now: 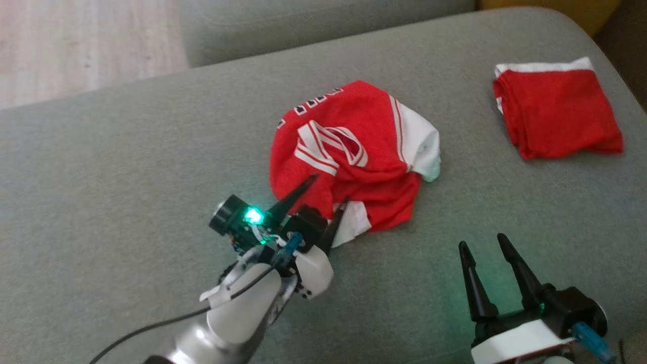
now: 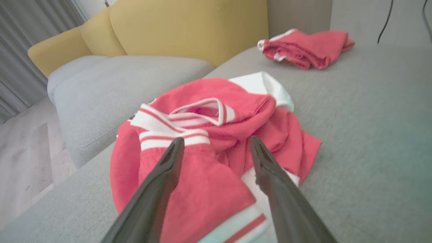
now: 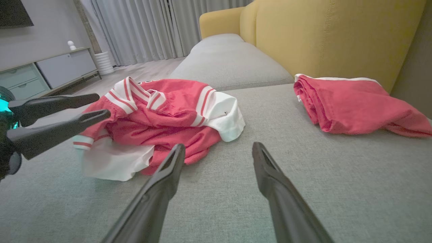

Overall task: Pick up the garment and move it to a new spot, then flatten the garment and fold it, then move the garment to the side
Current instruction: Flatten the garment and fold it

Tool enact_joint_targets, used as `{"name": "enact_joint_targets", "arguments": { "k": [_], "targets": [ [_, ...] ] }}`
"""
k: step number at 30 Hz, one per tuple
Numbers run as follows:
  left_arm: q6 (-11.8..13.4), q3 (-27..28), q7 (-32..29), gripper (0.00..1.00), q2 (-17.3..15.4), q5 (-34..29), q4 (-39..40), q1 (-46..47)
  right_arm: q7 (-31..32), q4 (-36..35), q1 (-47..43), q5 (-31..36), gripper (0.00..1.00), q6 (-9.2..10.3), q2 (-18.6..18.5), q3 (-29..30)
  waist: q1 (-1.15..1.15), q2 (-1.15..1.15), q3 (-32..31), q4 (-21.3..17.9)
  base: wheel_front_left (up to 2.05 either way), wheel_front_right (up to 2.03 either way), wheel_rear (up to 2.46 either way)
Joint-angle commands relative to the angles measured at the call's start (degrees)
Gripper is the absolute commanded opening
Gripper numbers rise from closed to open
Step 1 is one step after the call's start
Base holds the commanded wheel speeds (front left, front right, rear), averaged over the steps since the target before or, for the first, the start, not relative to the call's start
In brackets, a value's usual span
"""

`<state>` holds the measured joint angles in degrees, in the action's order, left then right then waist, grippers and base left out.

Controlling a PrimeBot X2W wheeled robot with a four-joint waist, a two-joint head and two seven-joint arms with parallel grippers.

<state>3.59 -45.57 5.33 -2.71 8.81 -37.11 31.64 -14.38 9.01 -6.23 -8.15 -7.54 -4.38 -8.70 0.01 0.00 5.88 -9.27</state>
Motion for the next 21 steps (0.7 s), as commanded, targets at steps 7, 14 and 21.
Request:
{"name": "enact_joint_targets", "arguments": {
  "k": [7,14,21],
  "targets": [
    [5.5,-0.6,-2.3,1.00,-0.2,-0.9,-9.0,7.3,-0.6,-1.4,3.5,-0.6,1.00,0.05,-0.5,-1.5,-0.01,0.00,2.8,-3.3,0.00,0.00,0.00],
    [6.1,-2.3,-3.0,0.31,-0.2,-1.1,-14.4,8.6,-0.6,-1.1,3.3,-0.7,1.00,0.05,-0.1,-1.4,-0.01,0.00,1.8,-3.2,0.00,0.00,0.00],
    [3.4,-2.1,-2.8,0.00,-0.2,3.0,-16.3,7.9,-0.6,-0.9,3.2,-0.7,1.00,0.05,0.1,-1.7,-0.01,0.00,-0.2,-3.0,0.00,0.00,0.00]
  ]
}}
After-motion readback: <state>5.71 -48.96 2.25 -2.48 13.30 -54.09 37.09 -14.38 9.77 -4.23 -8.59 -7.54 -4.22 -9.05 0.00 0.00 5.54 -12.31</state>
